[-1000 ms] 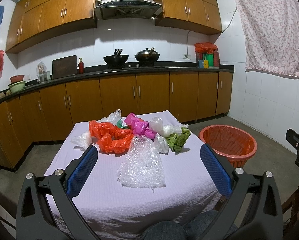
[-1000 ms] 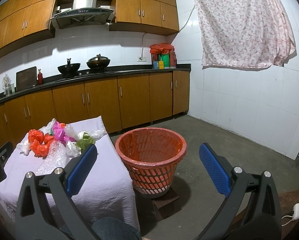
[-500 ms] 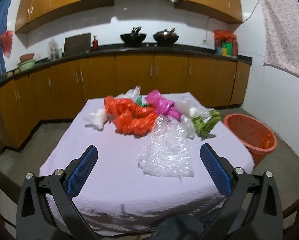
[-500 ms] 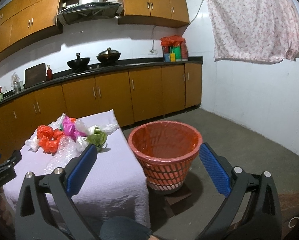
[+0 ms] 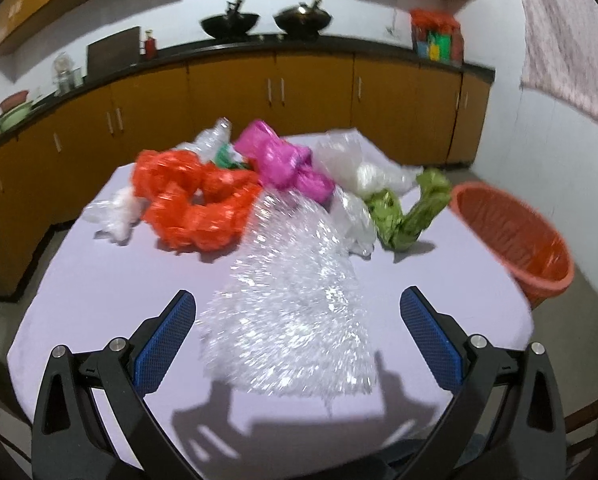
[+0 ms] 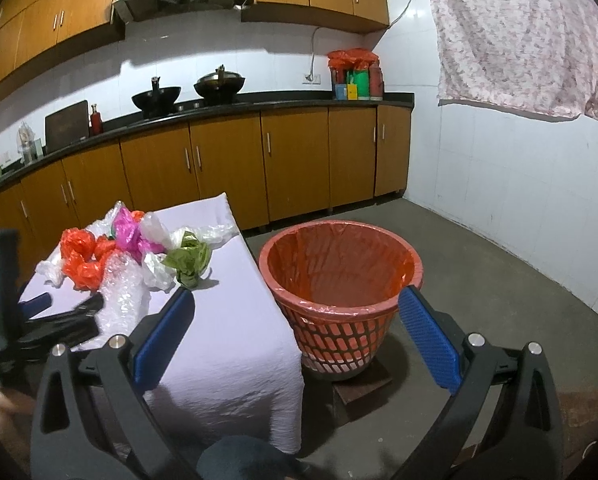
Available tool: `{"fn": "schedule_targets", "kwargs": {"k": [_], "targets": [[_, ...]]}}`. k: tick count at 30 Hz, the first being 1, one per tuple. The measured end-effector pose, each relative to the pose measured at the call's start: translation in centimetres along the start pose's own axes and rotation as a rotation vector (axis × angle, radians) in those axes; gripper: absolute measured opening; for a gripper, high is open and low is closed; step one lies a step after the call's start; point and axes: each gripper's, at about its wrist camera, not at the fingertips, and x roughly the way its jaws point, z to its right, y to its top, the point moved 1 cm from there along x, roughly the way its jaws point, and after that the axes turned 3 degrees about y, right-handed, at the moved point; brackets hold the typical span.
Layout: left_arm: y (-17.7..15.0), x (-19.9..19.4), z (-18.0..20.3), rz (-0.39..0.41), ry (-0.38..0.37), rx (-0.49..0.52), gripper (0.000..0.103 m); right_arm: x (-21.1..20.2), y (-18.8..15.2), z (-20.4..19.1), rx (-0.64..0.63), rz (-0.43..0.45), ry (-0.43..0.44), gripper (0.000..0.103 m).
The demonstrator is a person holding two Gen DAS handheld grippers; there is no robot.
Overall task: Collect trash
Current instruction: 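Reach the left tool to the bubble wrap and close on it, then grasp the green plastic bag with the right tool while left holds bubble wrap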
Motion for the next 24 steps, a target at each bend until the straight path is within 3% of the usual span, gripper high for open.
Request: {"fn": "schedule_targets", "kwargs": {"k": [5,8,10,11,16,19,24], "targets": [[0.2,4.3,0.9,-0.092,0.024,0.039,0.094,1.7,0.0,-0.1,-0.006,-0.027,-0.009,0.099],[0.0,6.2,0.6,-0.149,0.028,0.034,0.079,2.7,-0.1,-0.4,-0.010,-0.043,-0.003,0.099],[-0.2,6.5,0.1,-0.163,-0.002,0.016,0.064,3.3,0.0,-0.8,-0.014,-0.049,0.006,0.099],[-0.3,6.5,0.0,-0.163,-0.014,0.009,0.062,3.6,0.0,-1.1,-0.017,-0.052,0.012,0.099],[-1.1,5.2,-1.4,-0.144,-0.058,-0.006,0.029,5.1,0.5,-3.3,-0.037,-0.060,0.072,0.094],[-1.3,4.3,-2.8,-0.125,-0.065,-0.013,0.017,6.1,1.0,-4.8,-0.054,-0.064,0.121,0.089],[-1.3,2.6,-5.8,-0.080,-0.079,-0.049,0.010,8.5,2.0,-6.8,-0.057,-0.083,0.192,0.078]]}}
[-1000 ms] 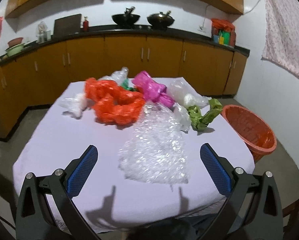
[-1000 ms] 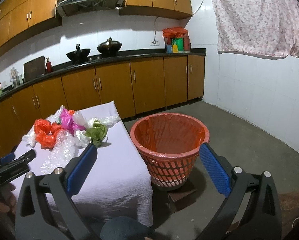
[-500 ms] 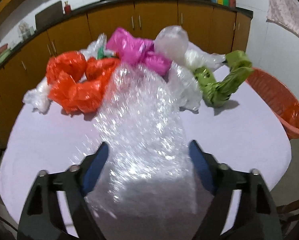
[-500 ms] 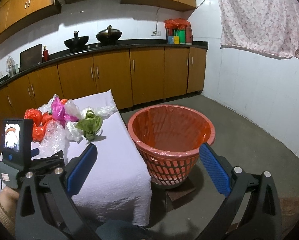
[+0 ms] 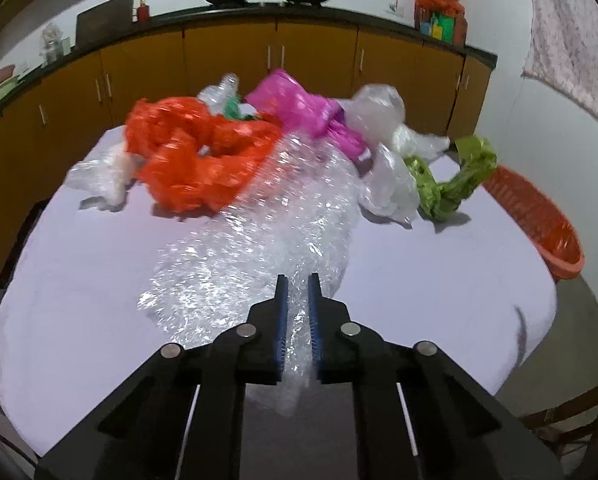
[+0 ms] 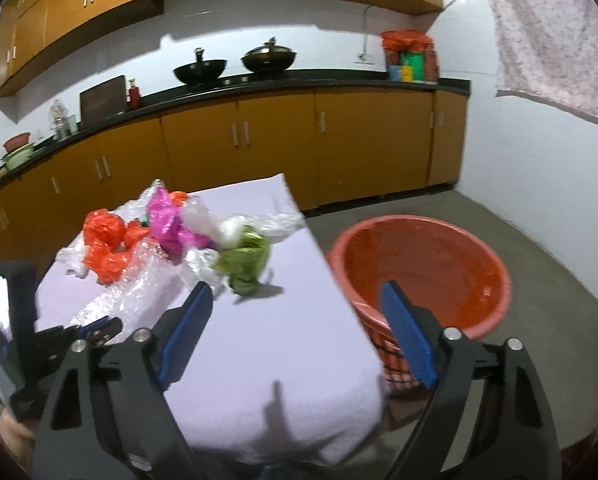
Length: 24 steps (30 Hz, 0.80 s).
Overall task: Collect trash
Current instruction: 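Grasp the green plastic bag with the right tool while left holds bubble wrap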
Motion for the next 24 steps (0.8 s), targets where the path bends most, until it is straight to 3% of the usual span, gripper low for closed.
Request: {"fn": "schedule_targets", "kwargs": {"k": [8,19,23,24], "targets": [[2.3,-3.0,-3.2,0.095,-0.010,-0.028,0.008,6.6,2.0,-1.2,0.029,-0.057,0.047,0.065],[5.1,-5.8,-4.4,0.200,-0.036,-0.065,0.008,12.7,2.3,-0.9,0.041,-0.123,0.071,0.062],[5.9,-6.0,-4.3,0.224,-0.042,-0.078,0.008,13.8,1.9,-0.4,0.053,-0.172,0.114,0.012],[6.0,-6.1,-4.3,0.229,-0.042,-0.079,0.008,13.7,1.7,-0.3,0.057,-0.172,0.121,0.009]]}}
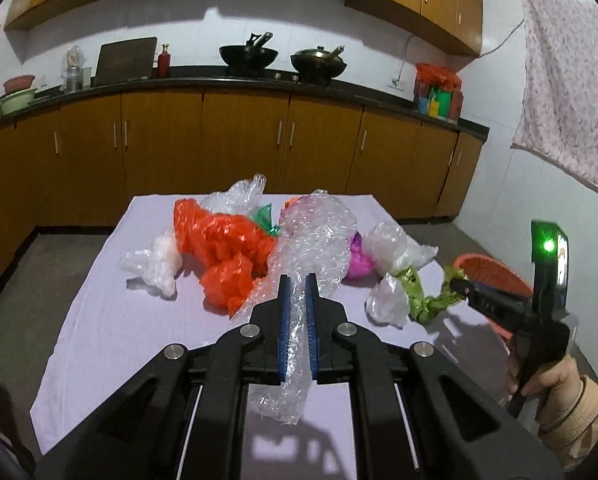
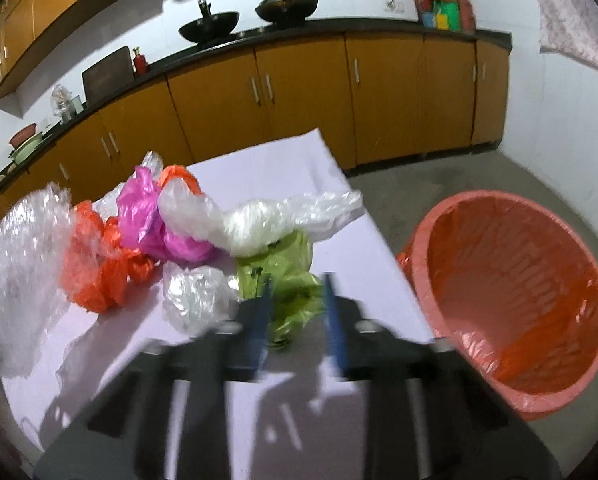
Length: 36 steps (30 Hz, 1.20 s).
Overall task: Collect trash
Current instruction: 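Grasp the green plastic bag with the right tool while left holds bubble wrap, then carry the bubble wrap and green bag over the orange basket with both tools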
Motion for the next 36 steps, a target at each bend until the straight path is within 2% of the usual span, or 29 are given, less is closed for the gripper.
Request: {"fn": "schedule_targets", "kwargs": {"k": [11,18,21,27,36], "targets": [[1.5,-0.4,2.5,0.059,-0.047,0.042,0.008,-3.9,-1.2,0.6,-0.018,0.010,0.088,0.005],[2.1,-0.1,4.7,0.071,-0.102,0.073,0.008,-7.2,-1.2,1.8,-0.010,0.053,0.085,0.005],[2.2,0.5,6.4,0.073,-0.141,0.089,0.008,-9.1,-0.7,3.2,0.011,0.100,0.045,0.005],[2.5,1.9,11.3,0.072,-0.252,0.129,0.008,-12.5,0.2,7.8,0.083,0.200,-0.102,0.005],[1.7,4.4,19.9,0.048,-0.398,0.214,0.008,-14.7,0.3,13.7,0.176,0.280,-0.270,0.005]]}}
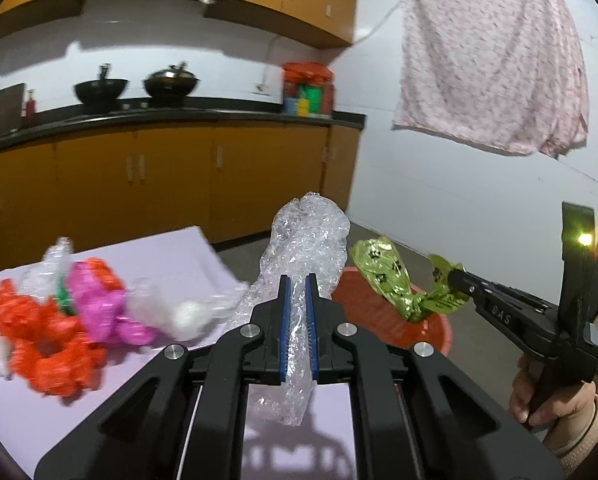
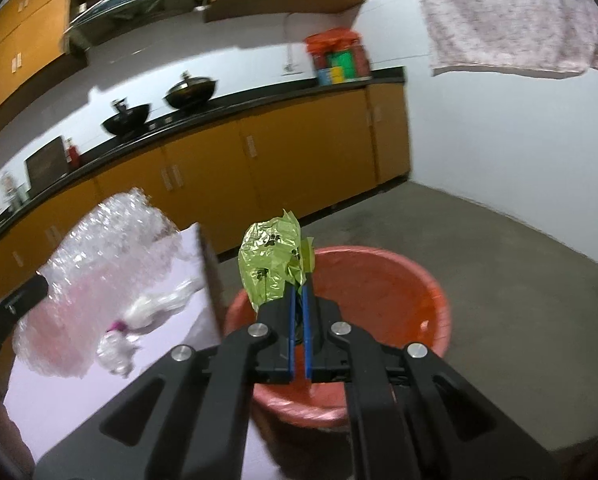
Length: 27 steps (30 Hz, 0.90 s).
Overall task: Collect trash
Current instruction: 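Carry the bubble wrap and green bag over the orange basket with both tools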
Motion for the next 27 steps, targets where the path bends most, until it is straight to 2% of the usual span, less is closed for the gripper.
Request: {"fn": "schedule_targets", "kwargs": {"k": [10,18,27], "targets": [[-1.2,6.6,3.7,-0.099,-0.075,0.019,0.008,2.7,0.0,4.1,0.049,0.007,-0.090,0.005],[-1.7,9.2,4.3,-0.152,-0.083,0.032,0.008,4.4,-0.2,6.0,0.086,0.002,-0.110,0.005],[-1.6,11.1,5.6,-0.164,-0.091,0.052,0.008,5.8,-0.2,6.6,0.113,-0.012,-0.110,0.005]]}}
